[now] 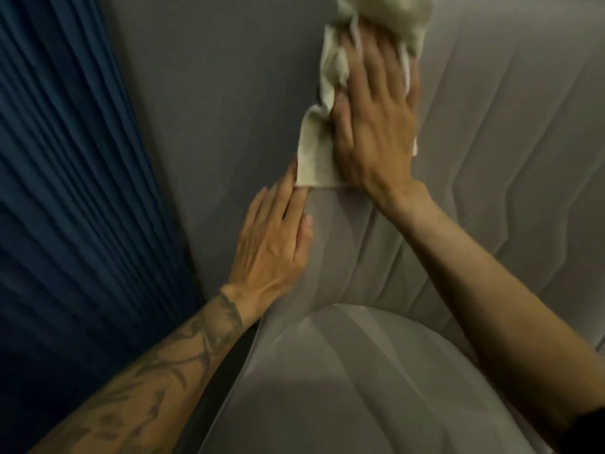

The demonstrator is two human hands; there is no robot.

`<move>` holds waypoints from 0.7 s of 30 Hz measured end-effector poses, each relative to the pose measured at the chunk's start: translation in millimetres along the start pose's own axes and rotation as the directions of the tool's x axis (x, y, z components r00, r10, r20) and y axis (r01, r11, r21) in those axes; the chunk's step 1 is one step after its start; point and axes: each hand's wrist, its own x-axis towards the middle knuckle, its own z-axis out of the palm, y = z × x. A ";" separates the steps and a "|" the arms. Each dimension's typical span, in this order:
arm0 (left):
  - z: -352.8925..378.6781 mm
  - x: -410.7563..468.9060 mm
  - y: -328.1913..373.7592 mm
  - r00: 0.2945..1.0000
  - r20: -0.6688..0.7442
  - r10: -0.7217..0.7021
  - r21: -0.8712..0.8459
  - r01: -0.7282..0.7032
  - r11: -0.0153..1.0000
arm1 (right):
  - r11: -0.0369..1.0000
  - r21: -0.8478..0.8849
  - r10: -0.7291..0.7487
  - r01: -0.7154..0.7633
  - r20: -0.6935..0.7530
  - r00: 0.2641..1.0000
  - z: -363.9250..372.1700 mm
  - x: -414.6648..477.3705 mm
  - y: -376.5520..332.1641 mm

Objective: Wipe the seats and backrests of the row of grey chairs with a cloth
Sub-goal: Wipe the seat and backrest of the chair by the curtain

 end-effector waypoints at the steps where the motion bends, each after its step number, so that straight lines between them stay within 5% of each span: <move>1: -3.0 -5.8 0.5 0.999 0.033 -0.025 -0.005 0.025 1.000 | 0.996 0.040 -0.086 0.083 0.083 0.993 -0.4 -19.8 -8.3; 6: -17.8 -38.9 11.0 0.986 0.157 -0.053 -0.004 0.054 0.999 | 0.906 0.054 -0.423 0.420 0.140 0.895 -13.0 -36.0 5.8; 12: -28.5 -83.4 9.9 0.951 0.296 -0.095 0.015 0.094 0.995 | 0.987 0.047 -0.157 0.155 0.052 0.986 -14.9 11.3 -8.3; 17: -43.0 -144.5 -7.0 0.873 0.444 -0.200 0.061 0.193 0.979 | 0.883 0.344 -0.409 0.318 0.236 0.881 -18.7 -92.1 -48.3; 21: -54.5 -195.4 -6.2 0.804 0.551 -0.225 -0.007 0.274 0.962 | 0.779 0.560 -0.537 0.283 0.363 0.761 -29.9 -177.7 -86.9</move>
